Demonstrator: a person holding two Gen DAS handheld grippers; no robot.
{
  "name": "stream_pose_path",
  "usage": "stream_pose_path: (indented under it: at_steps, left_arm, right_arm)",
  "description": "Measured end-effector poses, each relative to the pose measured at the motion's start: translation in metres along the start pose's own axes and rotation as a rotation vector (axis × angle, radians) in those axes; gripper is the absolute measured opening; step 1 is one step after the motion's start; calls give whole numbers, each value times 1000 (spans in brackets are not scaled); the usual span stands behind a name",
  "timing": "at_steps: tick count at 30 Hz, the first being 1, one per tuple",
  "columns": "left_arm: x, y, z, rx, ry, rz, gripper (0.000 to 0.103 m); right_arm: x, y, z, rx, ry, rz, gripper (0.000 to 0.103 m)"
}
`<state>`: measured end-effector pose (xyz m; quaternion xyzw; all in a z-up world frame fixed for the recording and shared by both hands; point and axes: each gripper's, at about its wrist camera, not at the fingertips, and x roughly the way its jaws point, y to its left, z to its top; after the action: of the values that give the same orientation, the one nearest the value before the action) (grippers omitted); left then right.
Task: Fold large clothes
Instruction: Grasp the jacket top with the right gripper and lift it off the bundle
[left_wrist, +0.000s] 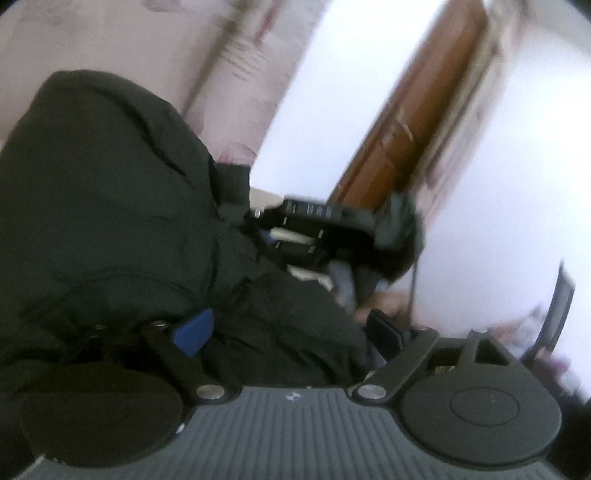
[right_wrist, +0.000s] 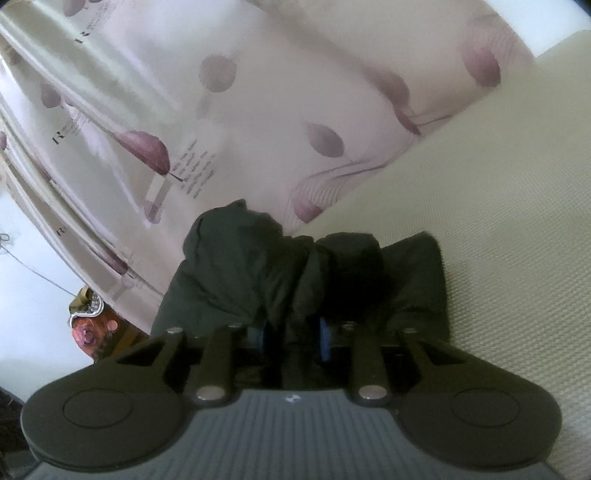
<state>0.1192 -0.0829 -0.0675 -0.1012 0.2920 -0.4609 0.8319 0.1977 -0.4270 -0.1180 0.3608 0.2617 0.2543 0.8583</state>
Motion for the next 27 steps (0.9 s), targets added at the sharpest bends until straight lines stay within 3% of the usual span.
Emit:
stream_pose_path:
  at_steps: [2, 5, 9, 12, 15, 17, 19, 27]
  left_arm:
    - [5, -3, -3, 23, 9, 1, 88]
    - [9, 1, -4, 26, 24, 2, 88]
    - [15, 0, -6, 42, 41, 6, 91]
    - [18, -5, -8, 76, 47, 21, 95]
    - [19, -6, -11, 89, 44, 27, 96]
    - [18, -4, -13, 93, 41, 27, 96]
    - [18, -9, -11, 104, 40, 24, 96]
    - [22, -8, -13, 126, 42, -19, 96]
  right_arm:
    - [-13, 9, 7, -53, -33, -46, 29]
    - [-28, 49, 19, -267, -103, -138, 29]
    - [-24, 110, 32, -500, -144, -93, 29]
    - [8, 150, 27, -666, -61, -18, 29]
    - [47, 169, 12, -849, 45, -58, 29]
    - [72, 161, 6, -926, 110, -162, 28]
    - [86, 140, 7, -931, 149, -250, 26]
    - [87, 63, 2, -650, 176, -277, 25]
